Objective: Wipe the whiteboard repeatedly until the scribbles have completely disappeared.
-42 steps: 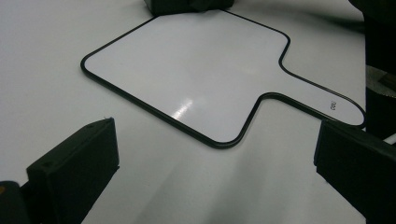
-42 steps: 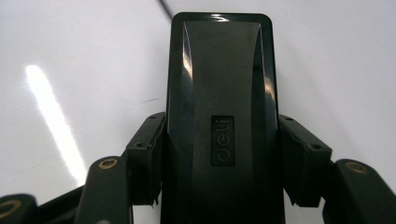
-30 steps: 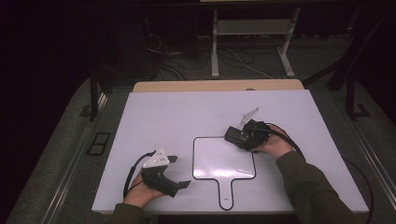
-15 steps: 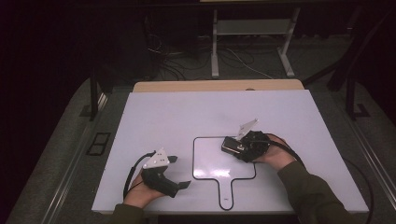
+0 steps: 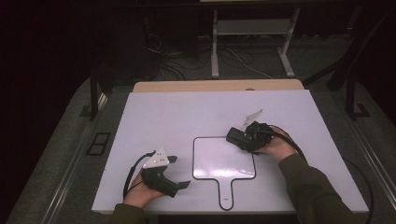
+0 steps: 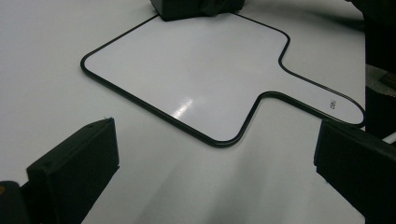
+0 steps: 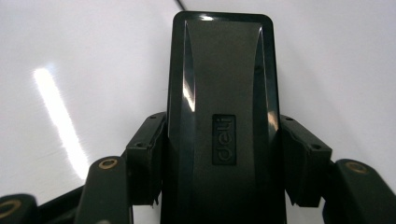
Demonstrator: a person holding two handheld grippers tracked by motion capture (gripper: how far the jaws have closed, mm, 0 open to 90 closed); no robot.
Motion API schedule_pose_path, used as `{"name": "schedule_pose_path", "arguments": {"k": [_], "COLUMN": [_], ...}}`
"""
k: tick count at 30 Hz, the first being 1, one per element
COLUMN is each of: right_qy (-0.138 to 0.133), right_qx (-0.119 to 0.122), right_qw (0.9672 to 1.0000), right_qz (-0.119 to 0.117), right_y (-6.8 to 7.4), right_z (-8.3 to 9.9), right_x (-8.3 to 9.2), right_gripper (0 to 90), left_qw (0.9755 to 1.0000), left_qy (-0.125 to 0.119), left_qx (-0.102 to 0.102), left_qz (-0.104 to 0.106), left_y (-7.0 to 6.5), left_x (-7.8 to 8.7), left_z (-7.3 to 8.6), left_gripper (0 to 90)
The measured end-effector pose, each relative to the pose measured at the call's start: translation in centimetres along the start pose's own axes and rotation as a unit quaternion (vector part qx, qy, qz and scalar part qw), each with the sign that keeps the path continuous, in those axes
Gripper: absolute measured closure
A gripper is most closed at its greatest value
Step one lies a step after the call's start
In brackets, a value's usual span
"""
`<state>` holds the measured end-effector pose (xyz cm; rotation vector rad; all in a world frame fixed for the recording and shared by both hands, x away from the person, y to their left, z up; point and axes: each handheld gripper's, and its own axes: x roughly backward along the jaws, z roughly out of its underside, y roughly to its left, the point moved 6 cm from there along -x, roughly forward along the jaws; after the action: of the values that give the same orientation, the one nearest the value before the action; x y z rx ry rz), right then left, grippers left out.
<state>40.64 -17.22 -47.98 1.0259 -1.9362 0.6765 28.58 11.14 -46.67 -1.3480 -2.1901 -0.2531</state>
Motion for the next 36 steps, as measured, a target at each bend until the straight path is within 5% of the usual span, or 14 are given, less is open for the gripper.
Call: {"name": "schedule_pose_path", "arguments": {"k": [14,24,36], "right_qy": [0.005,0.006,-0.002], "right_qx": [0.044,0.087,0.040], "right_qw": [0.9981,0.9933,0.9979], "right_qz": [-0.043,-0.076,-0.051], "right_y": [4.1,7.7,4.8], "right_z": [0.8,1.7,1.8], "right_x": [0.9,1.8,1.5], "right_gripper": [38.7,38.7,38.7], "left_qw": [1.0000,1.0000,1.0000], "left_qy": [-0.001,-0.002,-0.001], "left_qx": [0.000,0.000,-0.001], "left_qz": [-0.001,-0.001,0.000], "left_y": [-0.1,-0.1,-0.1], "left_x": [0.0,0.0,-0.1], "left_z": [-0.1,-0.1,-0.1], "left_gripper": [0.0,0.0,0.0]}}
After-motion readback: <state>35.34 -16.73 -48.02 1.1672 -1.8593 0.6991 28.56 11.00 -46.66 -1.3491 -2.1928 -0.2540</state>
